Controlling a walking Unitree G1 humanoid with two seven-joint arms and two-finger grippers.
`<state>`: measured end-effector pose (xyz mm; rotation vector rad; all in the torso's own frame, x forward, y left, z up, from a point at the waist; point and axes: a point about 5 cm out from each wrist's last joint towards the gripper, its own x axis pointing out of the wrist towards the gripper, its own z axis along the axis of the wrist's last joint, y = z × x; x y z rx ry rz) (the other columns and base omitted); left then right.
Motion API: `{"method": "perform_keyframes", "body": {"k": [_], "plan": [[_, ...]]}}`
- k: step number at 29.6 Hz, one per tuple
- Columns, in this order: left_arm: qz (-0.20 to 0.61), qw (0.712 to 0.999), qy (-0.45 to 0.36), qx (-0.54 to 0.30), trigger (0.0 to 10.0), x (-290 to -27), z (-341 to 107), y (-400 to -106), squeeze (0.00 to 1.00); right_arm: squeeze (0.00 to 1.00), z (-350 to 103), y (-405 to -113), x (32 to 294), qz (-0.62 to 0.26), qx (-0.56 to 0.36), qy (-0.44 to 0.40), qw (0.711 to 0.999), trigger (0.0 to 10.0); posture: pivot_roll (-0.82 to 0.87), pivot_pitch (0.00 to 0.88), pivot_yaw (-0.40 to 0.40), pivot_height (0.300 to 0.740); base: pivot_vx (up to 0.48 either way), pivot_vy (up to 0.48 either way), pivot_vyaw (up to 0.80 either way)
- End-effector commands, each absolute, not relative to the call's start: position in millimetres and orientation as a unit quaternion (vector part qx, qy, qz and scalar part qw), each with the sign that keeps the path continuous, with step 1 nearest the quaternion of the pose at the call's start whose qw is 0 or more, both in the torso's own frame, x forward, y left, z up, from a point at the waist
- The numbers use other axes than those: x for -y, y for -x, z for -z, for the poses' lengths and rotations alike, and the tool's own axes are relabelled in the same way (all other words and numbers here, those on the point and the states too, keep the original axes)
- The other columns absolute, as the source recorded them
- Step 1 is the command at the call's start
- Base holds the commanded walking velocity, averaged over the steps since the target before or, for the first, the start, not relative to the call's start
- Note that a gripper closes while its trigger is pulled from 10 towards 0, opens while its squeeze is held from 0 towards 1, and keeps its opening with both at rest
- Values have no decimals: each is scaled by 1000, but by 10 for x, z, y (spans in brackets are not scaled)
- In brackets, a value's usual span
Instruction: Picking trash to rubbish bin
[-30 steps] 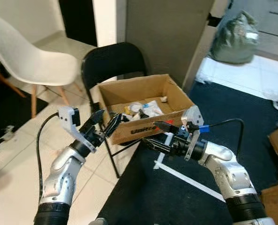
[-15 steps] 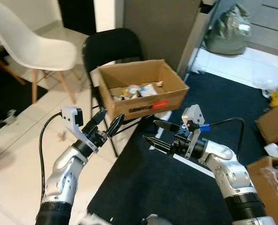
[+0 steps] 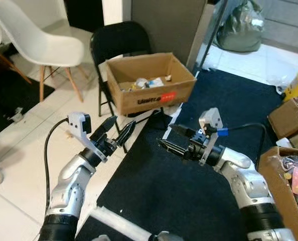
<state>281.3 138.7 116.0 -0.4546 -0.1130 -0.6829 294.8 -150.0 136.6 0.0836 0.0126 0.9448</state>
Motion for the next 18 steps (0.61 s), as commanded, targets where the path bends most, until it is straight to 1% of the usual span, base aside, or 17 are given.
{"method": "perform_keyframes", "body": {"k": [1, 14, 16, 17, 18], "plan": [[337, 915, 217, 45, 10000, -1365, -1125, -2802, 0, 0, -1324, -2960, 1534, -444, -14, -38, 895, 10000, -2, 0, -27, 740, -394, 0, 0], [337, 915, 218, 46, 10000, -1362, -1130, -2810, 0, 0, -1318, -2961, 1483, -445, -9, -43, 894, 10000, -3, 0, -26, 740, -391, 0, 0], [329, 918, 214, 52, 10000, -1374, -1133, -2823, 0, 0, -1317, -2996, 1467, -425, 1, -51, 904, 10000, -4, 0, -26, 740, -362, 0, 0], [329, 918, 214, 52, 10000, -1374, -1133, -2823, 0, 0, -1317, -2996, 1467, -425, 1, -51, 904, 10000, -4, 0, -26, 740, -341, 0, 0], [307, 926, 212, 61, 10000, -1407, -1139, -2856, 0, 0, -1306, -3033, 1467, -399, 10, -59, 915, 10000, -3, 0, -27, 740, 0, 0, 0]]}}
